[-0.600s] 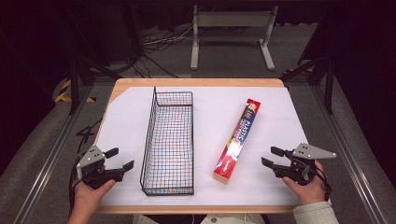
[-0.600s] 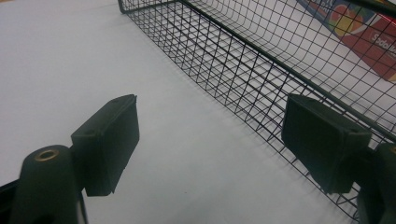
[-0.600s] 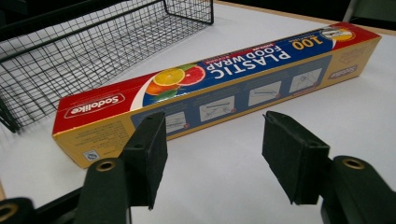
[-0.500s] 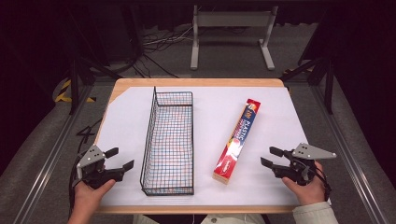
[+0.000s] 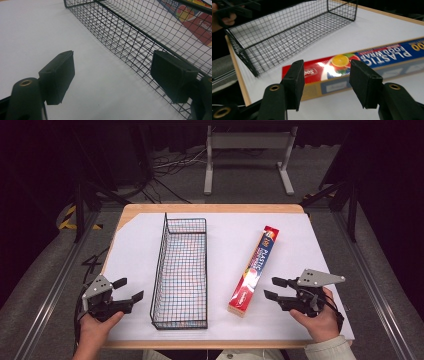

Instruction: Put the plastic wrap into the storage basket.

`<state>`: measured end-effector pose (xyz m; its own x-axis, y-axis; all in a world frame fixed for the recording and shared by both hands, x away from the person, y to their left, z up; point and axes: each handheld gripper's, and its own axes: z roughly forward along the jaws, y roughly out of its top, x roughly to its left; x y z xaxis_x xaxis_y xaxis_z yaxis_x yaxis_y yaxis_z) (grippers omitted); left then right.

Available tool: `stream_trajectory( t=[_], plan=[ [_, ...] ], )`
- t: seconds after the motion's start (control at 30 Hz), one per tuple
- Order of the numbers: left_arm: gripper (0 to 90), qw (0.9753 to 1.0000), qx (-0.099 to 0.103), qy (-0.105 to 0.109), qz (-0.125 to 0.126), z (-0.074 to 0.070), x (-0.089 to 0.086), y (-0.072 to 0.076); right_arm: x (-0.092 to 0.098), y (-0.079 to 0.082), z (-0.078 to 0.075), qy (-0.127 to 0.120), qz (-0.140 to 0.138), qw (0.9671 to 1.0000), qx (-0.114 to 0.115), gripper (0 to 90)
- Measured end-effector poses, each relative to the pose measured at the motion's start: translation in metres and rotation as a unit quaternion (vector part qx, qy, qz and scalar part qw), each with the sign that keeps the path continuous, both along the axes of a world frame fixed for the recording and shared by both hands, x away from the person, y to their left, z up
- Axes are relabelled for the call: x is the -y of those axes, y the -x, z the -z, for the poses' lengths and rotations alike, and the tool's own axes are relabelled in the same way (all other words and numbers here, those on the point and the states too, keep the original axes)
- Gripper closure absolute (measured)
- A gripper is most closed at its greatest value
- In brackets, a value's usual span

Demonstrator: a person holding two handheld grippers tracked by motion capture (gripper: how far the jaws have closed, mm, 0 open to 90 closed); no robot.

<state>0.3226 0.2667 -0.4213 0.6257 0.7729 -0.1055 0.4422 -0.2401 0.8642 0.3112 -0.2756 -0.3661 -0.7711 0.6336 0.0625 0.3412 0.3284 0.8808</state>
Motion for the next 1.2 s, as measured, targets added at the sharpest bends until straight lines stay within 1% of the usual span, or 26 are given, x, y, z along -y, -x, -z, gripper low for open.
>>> stream_trajectory(
  t=[0.07,0.17,0.33,0.43,0.57,0.6,0.67,0.73,0.83,0.93,1.07,1.2],
  plan=[
    [20.4,1.0000,0.000,-0.001,-0.001,0.000,0.000,0.000,-0.009,-0.002,-0.004,-0.001,-0.013,0.9999,-0.002,46.5],
    [20.5,1.0000,0.003,0.003,-0.002,0.000,0.000,0.000,-0.020,-0.007,-0.007,0.000,-0.023,0.9997,-0.005,46.5],
    [20.8,1.0000,-0.001,0.007,-0.005,0.000,-0.002,-0.001,-0.040,-0.014,-0.009,0.004,-0.043,0.9990,-0.013,46.9],
    [20.8,0.9999,-0.001,0.012,-0.009,0.000,-0.003,-0.001,-0.052,-0.017,-0.010,0.013,-0.053,0.9983,-0.020,48.8],
    [20.9,0.9998,-0.002,0.014,-0.011,0.000,-0.004,-0.001,-0.068,-0.023,-0.011,0.025,-0.068,0.9969,-0.032,52.6],
    [20.9,0.9998,-0.002,0.015,-0.012,0.000,-0.004,-0.002,-0.068,-0.023,-0.011,0.025,-0.068,0.9969,-0.032,52.6],
    [20.9,0.9998,-0.002,0.014,-0.012,0.000,-0.004,-0.002,-0.077,-0.026,-0.011,0.036,-0.071,0.9960,-0.039,59.6],
    [21.0,0.9998,-0.003,0.015,-0.013,0.001,-0.004,-0.002,-0.084,-0.030,-0.009,0.050,-0.070,0.9951,-0.047,63.8],
    [21.1,0.9998,-0.004,0.016,-0.014,0.001,-0.005,-0.002,-0.093,-0.035,-0.004,0.064,-0.072,0.9937,-0.058,67.7],
    [21.3,0.9998,-0.004,0.012,-0.017,0.000,-0.005,-0.002,-0.102,-0.040,0.002,0.080,-0.071,0.9917,-0.071,71.8],
    [21.3,0.9998,-0.004,0.013,-0.015,0.001,-0.004,-0.002,-0.111,-0.043,0.010,0.100,-0.075,0.9884,-0.087,74.3],
    [21.3,0.9998,-0.004,0.013,-0.015,0.001,-0.004,-0.003,-0.118,-0.045,0.016,0.117,-0.074,0.9857,-0.095,74.0]
  ],
)
